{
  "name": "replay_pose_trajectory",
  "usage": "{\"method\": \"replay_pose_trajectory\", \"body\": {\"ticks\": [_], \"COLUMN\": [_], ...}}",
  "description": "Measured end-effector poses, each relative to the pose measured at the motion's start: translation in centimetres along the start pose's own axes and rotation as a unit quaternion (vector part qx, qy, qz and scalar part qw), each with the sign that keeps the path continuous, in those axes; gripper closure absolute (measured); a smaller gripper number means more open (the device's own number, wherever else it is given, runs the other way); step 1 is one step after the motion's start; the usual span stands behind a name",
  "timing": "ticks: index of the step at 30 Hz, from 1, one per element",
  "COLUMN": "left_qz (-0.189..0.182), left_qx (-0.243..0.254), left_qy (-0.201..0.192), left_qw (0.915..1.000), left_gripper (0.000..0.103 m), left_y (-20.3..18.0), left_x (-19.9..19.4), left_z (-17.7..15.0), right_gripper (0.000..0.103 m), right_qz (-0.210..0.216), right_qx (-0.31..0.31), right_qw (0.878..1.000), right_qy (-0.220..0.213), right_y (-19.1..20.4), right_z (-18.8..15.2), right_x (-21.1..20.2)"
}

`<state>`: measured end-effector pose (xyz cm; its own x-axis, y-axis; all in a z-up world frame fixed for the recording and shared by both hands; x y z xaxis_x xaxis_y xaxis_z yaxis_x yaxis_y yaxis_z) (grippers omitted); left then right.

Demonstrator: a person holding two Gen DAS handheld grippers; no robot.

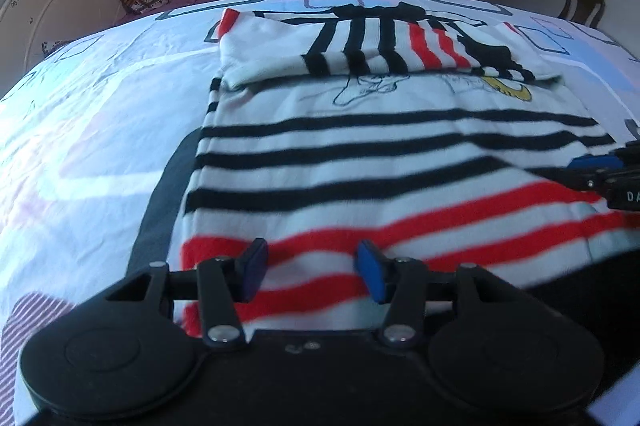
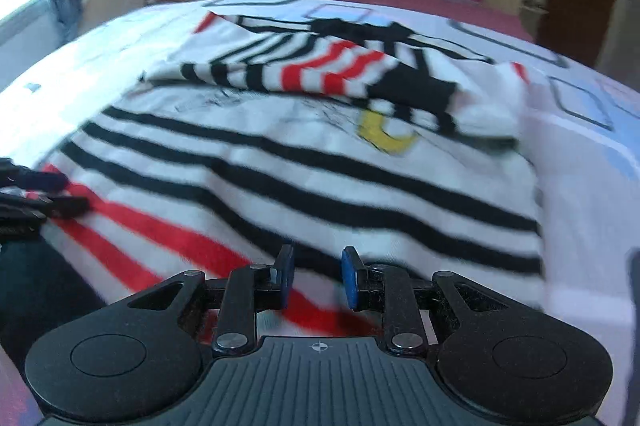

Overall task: Fold small clothes
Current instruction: 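Grasp the black hem band of the sweater with both tools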

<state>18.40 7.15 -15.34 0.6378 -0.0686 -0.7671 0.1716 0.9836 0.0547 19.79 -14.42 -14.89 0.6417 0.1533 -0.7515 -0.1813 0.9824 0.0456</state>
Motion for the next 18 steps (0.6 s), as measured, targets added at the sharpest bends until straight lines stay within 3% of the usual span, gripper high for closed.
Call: {"method": "replay_pose_trajectory", "body": {"ticks": [6, 9, 10, 12, 14, 18], "left_qz": [-0.012, -0.023, -0.025, -0.031, -0.040, -0.060], "left_qx": [-0.017, -0.024, -0.026, -0.031, -0.042, -0.073], "left_qy": [0.005, -0.006, -0.008, -0.008, -0.003, 0.011], "left_qw": [0.9998, 0.9994, 0.9993, 0.9990, 0.9983, 0.9954], "left_gripper": [0.053, 0.042, 0.038, 0.037, 0.035, 0.035], "left_y": [1.0, 1.5, 1.7, 2.1, 2.7, 3.8], "left_x": [-2.3, -3.9, -4.3, -4.9, -5.2, -5.3], "left_z": [-1.2, -1.8, -2.0, -2.4, -2.9, -4.1], "right_gripper": [0.079, 0.078, 0.075, 0.018, 0.015, 0.015], "right_qz": [-0.057, -0.086, -0.094, -0.115, -0.126, -0.117], "right_qx": [0.057, 0.075, 0.083, 0.101, 0.101, 0.125], "right_qw": [0.997, 0.993, 0.992, 0.988, 0.986, 0.985], "right_qy": [-0.013, -0.020, -0.019, -0.027, -0.041, -0.031], "right_y": [-0.2, -0.5, -0.7, -1.1, -1.0, -1.0], "right_z": [-2.0, -3.3, -3.9, -4.9, -5.7, -7.3], "right_x": [-4.0, -6.0, -6.6, -7.9, -9.1, -10.0]}}
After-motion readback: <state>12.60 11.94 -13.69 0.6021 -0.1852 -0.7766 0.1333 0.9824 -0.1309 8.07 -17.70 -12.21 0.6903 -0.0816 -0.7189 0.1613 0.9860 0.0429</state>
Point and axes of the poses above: each gripper's, at about its wrist camera, not at the fingertips, and x roughly the way its jaws point, y to its left, z to its top, the point moved 3 cm from there along x, roughly the way its jaws point, and after that the axes turned 1 degree about z, right-handed, at the moved point
